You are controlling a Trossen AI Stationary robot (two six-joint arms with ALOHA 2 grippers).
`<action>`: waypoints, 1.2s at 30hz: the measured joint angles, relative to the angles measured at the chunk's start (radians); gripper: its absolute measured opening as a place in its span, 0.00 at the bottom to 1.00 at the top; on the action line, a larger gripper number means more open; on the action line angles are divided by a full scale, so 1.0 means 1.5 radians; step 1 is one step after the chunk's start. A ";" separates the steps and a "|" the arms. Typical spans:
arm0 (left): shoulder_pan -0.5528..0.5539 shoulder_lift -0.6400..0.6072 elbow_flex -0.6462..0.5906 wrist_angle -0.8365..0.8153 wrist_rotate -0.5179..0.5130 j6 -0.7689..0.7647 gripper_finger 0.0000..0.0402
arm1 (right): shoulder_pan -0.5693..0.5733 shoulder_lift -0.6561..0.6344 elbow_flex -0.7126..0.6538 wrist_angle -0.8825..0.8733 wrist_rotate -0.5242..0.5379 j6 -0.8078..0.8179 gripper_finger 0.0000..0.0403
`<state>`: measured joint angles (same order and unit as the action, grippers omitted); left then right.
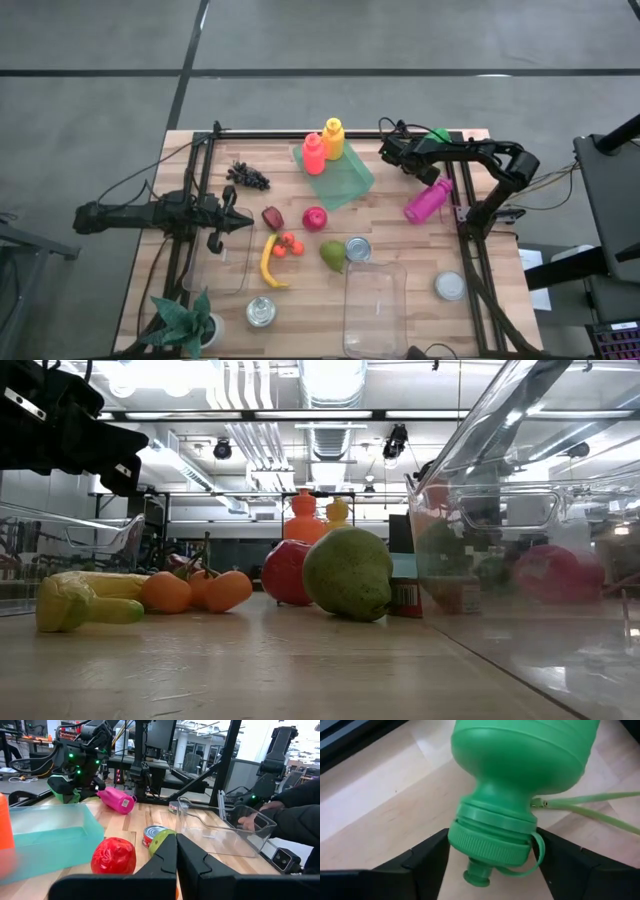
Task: Pick & Place Food Item
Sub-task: Put the green water bottle into the green bin
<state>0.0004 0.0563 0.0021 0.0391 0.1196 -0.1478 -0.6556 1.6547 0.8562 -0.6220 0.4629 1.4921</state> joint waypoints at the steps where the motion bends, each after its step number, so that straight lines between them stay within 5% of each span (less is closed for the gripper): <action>1: 0.000 0.000 0.000 0.000 0.000 0.000 0.00 | 0.000 0.000 0.000 0.000 0.000 0.000 0.62; 12: 0.000 0.000 0.000 0.000 0.000 0.000 0.00 | 0.000 0.001 -0.001 -0.004 -0.028 0.010 0.33; 36: 0.000 0.000 0.000 0.000 0.000 0.000 0.00 | 0.030 -0.023 -0.001 -0.045 -0.156 -0.060 0.32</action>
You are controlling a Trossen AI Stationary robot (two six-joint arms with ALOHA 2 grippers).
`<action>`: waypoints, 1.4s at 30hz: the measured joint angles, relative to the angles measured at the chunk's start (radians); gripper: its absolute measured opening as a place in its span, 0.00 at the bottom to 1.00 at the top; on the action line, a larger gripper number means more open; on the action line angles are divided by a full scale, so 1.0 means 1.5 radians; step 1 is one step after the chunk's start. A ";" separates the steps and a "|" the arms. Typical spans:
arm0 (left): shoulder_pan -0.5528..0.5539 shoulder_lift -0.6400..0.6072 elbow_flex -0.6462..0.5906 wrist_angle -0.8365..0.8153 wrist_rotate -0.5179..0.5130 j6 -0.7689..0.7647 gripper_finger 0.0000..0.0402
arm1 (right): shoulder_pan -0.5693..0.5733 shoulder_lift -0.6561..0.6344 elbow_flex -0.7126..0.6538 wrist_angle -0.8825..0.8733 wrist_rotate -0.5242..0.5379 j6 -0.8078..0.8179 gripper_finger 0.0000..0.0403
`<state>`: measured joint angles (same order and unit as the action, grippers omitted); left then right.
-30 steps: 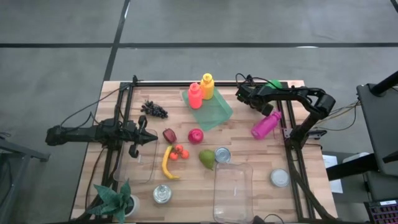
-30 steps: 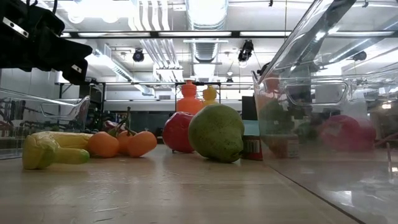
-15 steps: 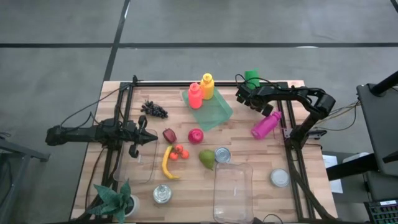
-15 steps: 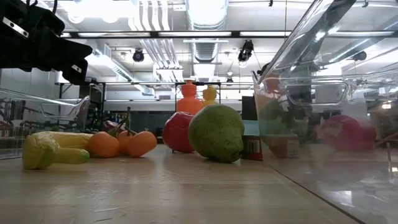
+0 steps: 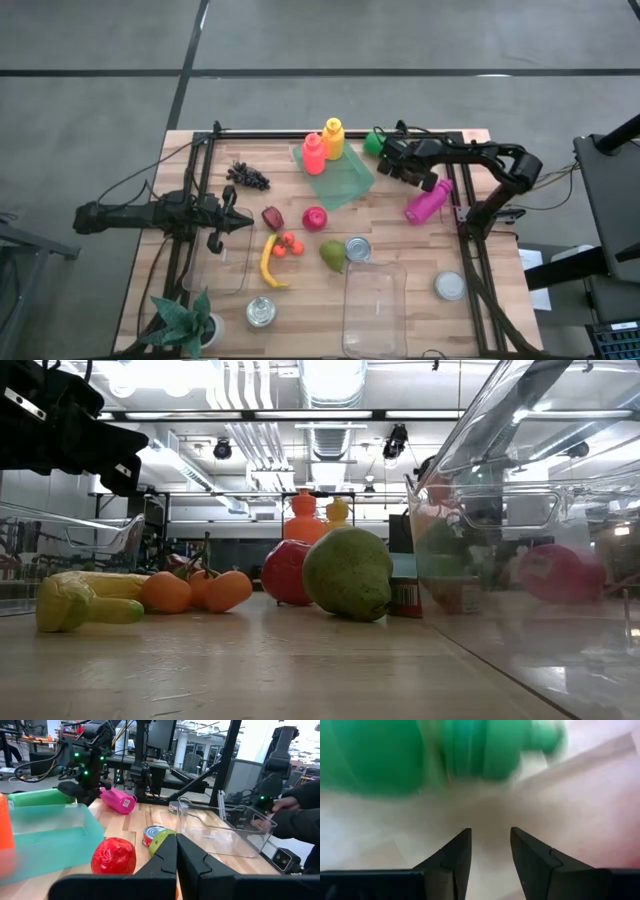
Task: Pick & Place Food Item
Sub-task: Put the green water bottle into the green bin
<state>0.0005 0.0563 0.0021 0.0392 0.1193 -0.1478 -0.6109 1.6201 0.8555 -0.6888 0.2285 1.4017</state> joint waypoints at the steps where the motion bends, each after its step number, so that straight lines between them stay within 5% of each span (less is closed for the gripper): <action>1: 0.000 0.000 0.000 0.000 0.000 0.000 0.00 | 0.007 -0.007 0.000 -0.006 -0.001 0.001 0.32; 8: 0.000 0.000 0.000 0.000 0.000 0.000 0.00 | 0.064 -0.077 0.000 -0.064 0.004 0.034 0.33; 12: 0.000 0.000 0.000 0.000 0.000 0.000 0.00 | 0.088 -0.150 0.000 -0.078 0.073 0.048 0.33; 26: 0.000 0.000 0.000 0.000 0.000 0.000 0.00 | 0.089 -0.467 0.001 -0.047 0.117 -0.327 0.33; 42: 0.000 0.000 0.000 0.000 0.000 0.000 0.00 | 0.089 -0.495 0.001 0.022 0.036 -0.528 0.33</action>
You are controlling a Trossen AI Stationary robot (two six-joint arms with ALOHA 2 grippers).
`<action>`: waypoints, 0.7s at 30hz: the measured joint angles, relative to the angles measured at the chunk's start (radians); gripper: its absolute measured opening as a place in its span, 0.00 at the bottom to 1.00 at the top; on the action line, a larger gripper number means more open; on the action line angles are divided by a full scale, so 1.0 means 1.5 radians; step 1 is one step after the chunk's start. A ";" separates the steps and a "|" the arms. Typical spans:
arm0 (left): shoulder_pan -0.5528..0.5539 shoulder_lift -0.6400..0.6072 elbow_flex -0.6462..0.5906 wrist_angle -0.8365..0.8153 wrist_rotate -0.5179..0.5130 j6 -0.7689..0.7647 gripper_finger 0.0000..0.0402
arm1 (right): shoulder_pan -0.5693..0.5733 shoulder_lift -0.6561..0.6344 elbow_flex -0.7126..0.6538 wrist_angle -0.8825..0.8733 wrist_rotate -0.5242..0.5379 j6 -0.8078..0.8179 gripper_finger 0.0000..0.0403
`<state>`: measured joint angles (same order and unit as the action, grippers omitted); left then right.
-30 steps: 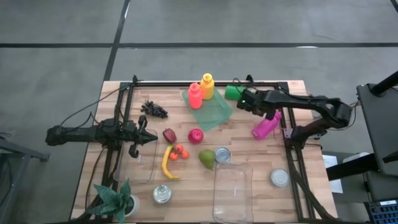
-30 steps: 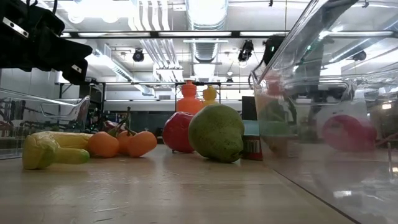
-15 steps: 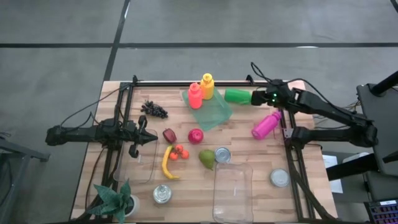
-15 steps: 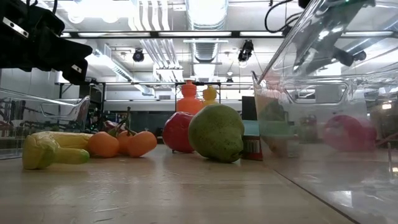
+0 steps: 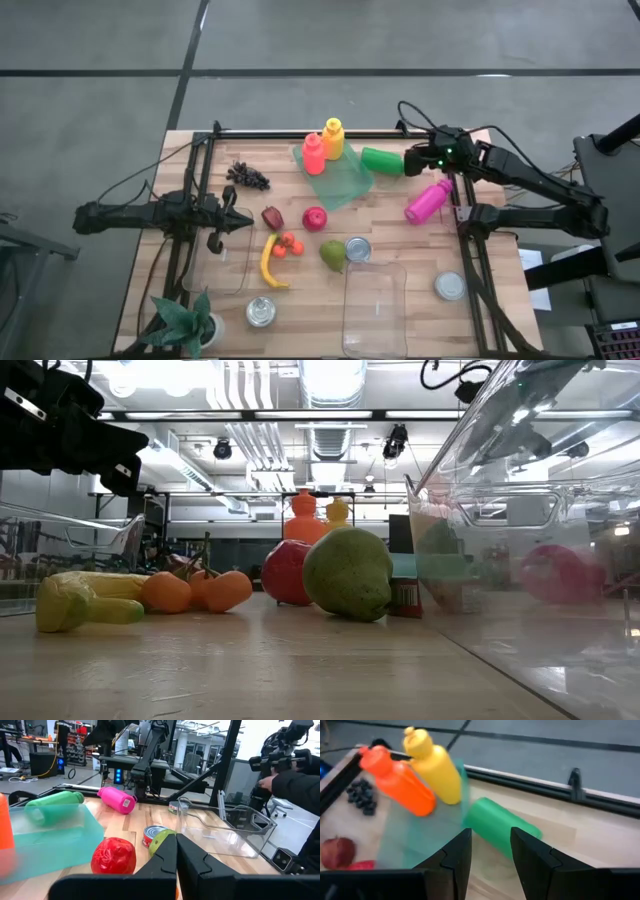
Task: Pick & Place Food Item
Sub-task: Put the green water bottle into the green bin
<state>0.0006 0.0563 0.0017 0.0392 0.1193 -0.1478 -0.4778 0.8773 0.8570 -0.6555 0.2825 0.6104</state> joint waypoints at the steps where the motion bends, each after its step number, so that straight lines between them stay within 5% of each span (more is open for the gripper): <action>1: 0.000 0.000 0.000 0.000 0.000 0.000 0.00 | 0.000 0.004 0.000 -0.006 0.000 -0.020 0.33; 16: 0.000 0.000 0.000 0.000 0.000 0.000 0.00 | -0.008 0.043 -0.001 -0.083 0.003 -0.078 0.34; 21: 0.000 0.000 0.000 0.000 0.000 0.000 0.00 | -0.030 0.039 -0.001 -0.083 -0.012 -0.061 0.44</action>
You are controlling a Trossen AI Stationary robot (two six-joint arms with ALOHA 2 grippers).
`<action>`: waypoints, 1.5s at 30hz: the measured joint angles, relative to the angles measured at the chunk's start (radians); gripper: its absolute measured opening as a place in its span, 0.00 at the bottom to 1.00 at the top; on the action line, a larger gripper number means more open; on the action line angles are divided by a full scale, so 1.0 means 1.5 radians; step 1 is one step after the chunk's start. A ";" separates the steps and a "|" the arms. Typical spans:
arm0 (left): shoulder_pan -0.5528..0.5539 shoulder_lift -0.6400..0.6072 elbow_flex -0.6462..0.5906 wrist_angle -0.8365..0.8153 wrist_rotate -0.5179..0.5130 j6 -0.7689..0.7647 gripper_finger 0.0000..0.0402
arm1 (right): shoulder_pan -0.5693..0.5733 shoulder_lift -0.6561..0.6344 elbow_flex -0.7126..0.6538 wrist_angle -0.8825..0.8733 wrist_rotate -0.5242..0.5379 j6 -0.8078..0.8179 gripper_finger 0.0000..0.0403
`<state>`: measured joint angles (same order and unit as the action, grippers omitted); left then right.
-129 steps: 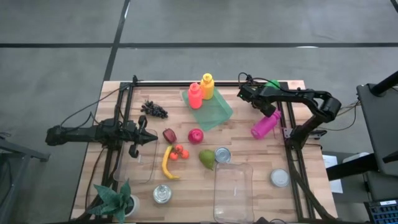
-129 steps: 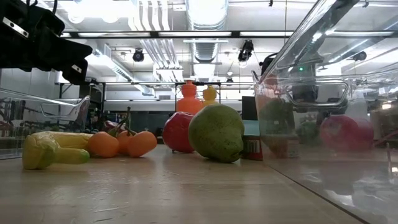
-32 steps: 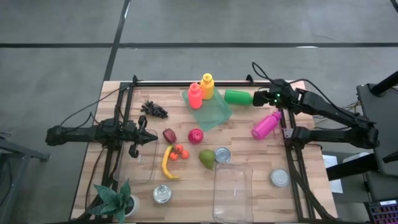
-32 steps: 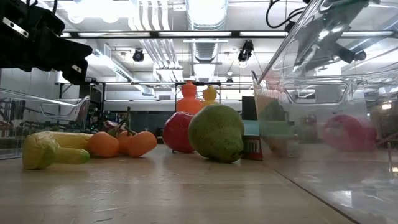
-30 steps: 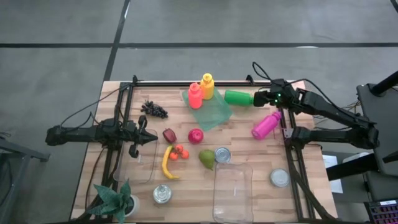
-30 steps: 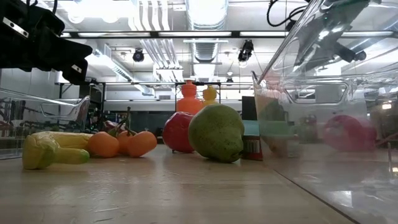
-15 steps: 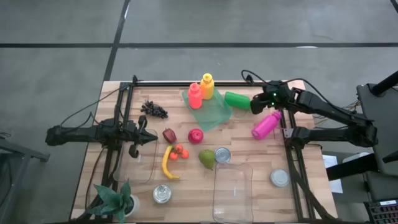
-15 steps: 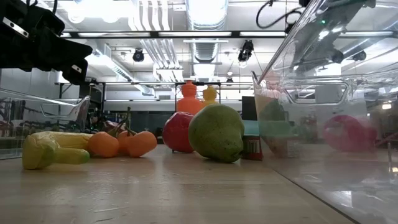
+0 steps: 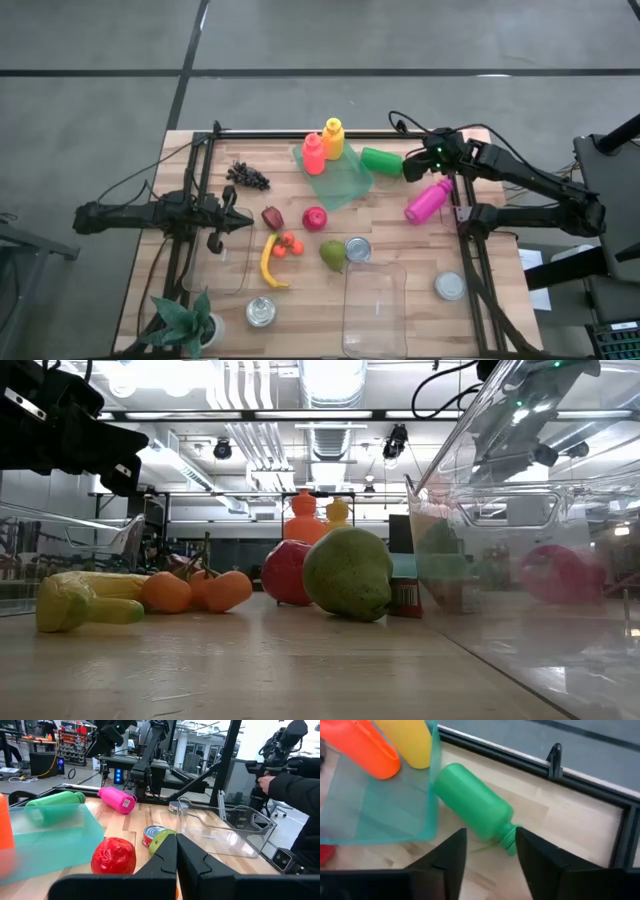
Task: Pick & Place Food Item
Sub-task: Put the green water bottle into the green bin
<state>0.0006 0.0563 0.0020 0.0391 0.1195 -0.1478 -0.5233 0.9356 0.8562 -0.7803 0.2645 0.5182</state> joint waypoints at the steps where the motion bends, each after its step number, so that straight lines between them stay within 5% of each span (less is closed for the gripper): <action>1: 0.000 0.000 0.000 0.000 0.000 0.000 0.00 | -0.004 0.000 0.000 -0.001 -0.009 0.001 0.48; 10: 0.000 0.000 0.000 0.000 0.000 0.000 0.00 | -0.074 0.034 0.001 -0.039 -0.116 -0.054 0.76; 19: 0.000 0.000 0.000 0.000 0.000 0.000 0.00 | -0.124 0.143 0.001 -0.036 -0.230 -0.239 0.66; 27: 0.000 0.000 0.000 0.000 0.000 0.000 0.00 | -0.132 0.175 0.001 -0.035 -0.233 -0.270 0.64; 35: 0.000 0.000 0.000 0.000 0.000 0.000 0.00 | -0.148 0.124 0.002 -0.035 -0.226 -0.192 0.83; 45: 0.000 0.000 0.000 0.000 0.000 0.000 0.00 | -0.147 0.131 0.017 -0.085 -0.171 -0.422 0.91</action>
<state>0.0006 0.0563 0.0017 0.0391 0.1192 -0.1478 -0.7441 1.1319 0.8814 -0.9074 0.0085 -0.1154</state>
